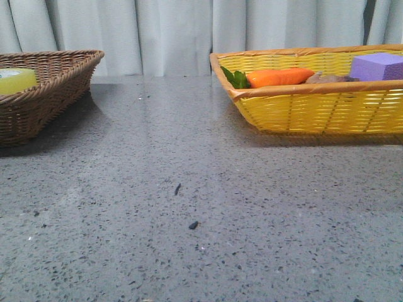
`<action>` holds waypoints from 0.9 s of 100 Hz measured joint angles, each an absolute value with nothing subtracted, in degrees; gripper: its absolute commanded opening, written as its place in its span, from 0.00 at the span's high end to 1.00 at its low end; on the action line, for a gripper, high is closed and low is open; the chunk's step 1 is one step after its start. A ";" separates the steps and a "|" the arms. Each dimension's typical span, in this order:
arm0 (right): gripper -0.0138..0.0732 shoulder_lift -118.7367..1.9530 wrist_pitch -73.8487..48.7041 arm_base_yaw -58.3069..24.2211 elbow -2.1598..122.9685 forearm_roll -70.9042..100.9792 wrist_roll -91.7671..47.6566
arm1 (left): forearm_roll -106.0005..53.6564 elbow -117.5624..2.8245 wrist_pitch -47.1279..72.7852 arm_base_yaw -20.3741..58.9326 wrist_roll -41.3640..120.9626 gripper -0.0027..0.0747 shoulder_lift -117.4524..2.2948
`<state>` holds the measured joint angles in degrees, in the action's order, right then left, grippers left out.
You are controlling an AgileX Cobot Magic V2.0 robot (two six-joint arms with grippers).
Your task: Transfer tape with both arms
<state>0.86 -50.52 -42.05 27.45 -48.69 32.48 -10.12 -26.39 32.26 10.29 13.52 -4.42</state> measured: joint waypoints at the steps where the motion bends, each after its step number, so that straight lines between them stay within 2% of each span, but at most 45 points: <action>1: 0.92 0.86 -50.52 -42.05 27.45 -48.69 32.48 | -10.12 -26.00 32.26 10.29 13.52 0.99 -4.01; 66: 0.92 0.86 -50.79 -42.05 27.45 -48.82 32.43 | -9.68 -15.06 30.28 10.29 13.52 0.99 -2.48; 90: 0.92 0.86 -50.83 -42.05 27.45 -48.82 32.43 | -7.47 -11.69 21.87 7.96 13.41 0.99 -1.78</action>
<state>0.86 -50.83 -42.05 27.45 -48.82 32.43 -7.47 -11.69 21.87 7.96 13.41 -1.78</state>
